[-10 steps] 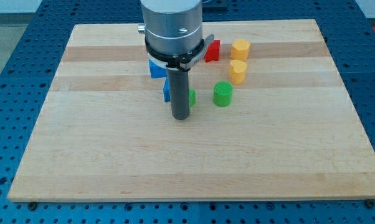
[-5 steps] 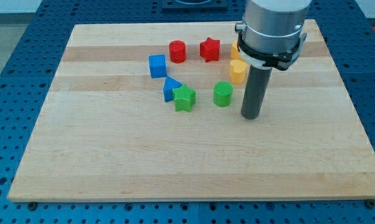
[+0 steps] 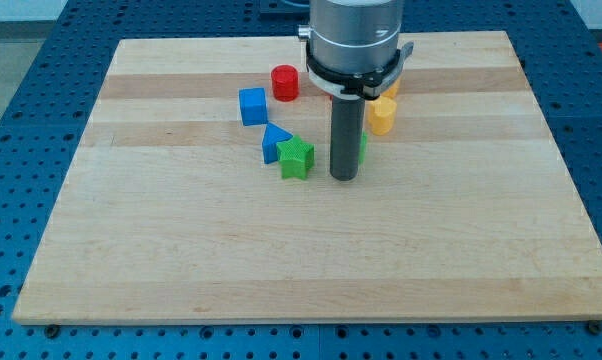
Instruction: Move your arm towards the bottom center of the board
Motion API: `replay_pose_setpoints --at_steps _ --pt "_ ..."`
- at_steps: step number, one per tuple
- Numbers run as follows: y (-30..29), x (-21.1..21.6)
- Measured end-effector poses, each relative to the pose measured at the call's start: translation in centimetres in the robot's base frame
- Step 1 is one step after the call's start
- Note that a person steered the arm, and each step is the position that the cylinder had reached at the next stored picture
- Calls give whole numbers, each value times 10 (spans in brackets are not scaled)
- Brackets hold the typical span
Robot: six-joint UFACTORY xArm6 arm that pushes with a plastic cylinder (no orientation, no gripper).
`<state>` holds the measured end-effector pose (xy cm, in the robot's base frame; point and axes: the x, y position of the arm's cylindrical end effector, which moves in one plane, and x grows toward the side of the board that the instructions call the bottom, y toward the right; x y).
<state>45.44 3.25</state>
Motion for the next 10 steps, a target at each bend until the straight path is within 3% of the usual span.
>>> replay_pose_setpoints --at_steps 2,6,8,10 --pt "0 5" --pt "17 -26" --pt "21 20" --pt "14 40"
